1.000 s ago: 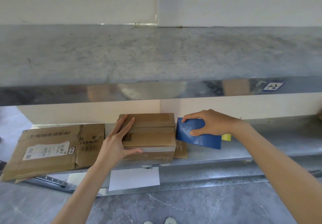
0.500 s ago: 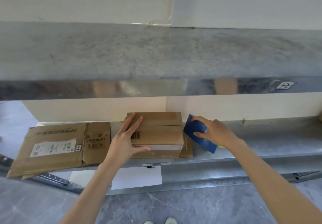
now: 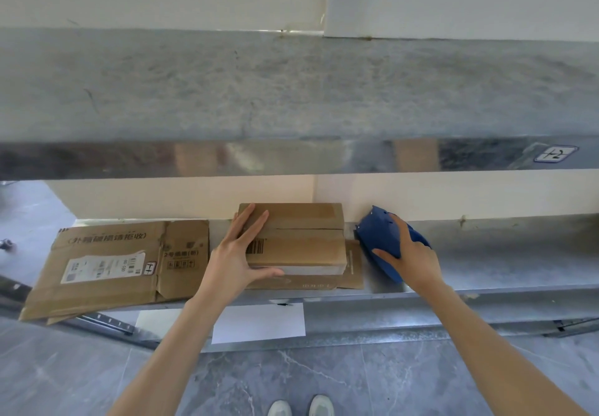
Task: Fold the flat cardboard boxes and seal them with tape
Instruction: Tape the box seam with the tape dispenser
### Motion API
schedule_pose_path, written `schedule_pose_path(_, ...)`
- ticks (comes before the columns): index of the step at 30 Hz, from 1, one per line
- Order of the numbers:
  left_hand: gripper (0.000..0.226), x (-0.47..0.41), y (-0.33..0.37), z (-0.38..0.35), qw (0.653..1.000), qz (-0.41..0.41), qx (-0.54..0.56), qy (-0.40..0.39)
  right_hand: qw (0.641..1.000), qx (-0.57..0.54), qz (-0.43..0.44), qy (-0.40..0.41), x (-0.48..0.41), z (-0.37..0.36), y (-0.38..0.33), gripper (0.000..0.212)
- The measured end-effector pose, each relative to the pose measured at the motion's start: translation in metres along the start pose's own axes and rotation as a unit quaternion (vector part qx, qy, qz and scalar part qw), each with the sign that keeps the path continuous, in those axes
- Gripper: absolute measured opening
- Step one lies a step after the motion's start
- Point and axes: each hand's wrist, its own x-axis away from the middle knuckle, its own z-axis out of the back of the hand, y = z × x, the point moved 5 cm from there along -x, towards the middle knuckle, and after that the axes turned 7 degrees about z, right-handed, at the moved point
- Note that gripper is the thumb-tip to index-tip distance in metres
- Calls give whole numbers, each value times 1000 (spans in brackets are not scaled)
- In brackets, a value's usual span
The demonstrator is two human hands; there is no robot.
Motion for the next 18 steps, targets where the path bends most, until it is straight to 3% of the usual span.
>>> schedule_pose_path(13, 109, 0, 2, 0, 1000, -1, 8, 1, 991, -112, 44, 64, -4, 6, 8, 57)
schedule_pose_path(18, 110, 0, 1, 1, 1000, 7, 9, 1, 996, -69, 44, 44, -1, 12, 6, 57)
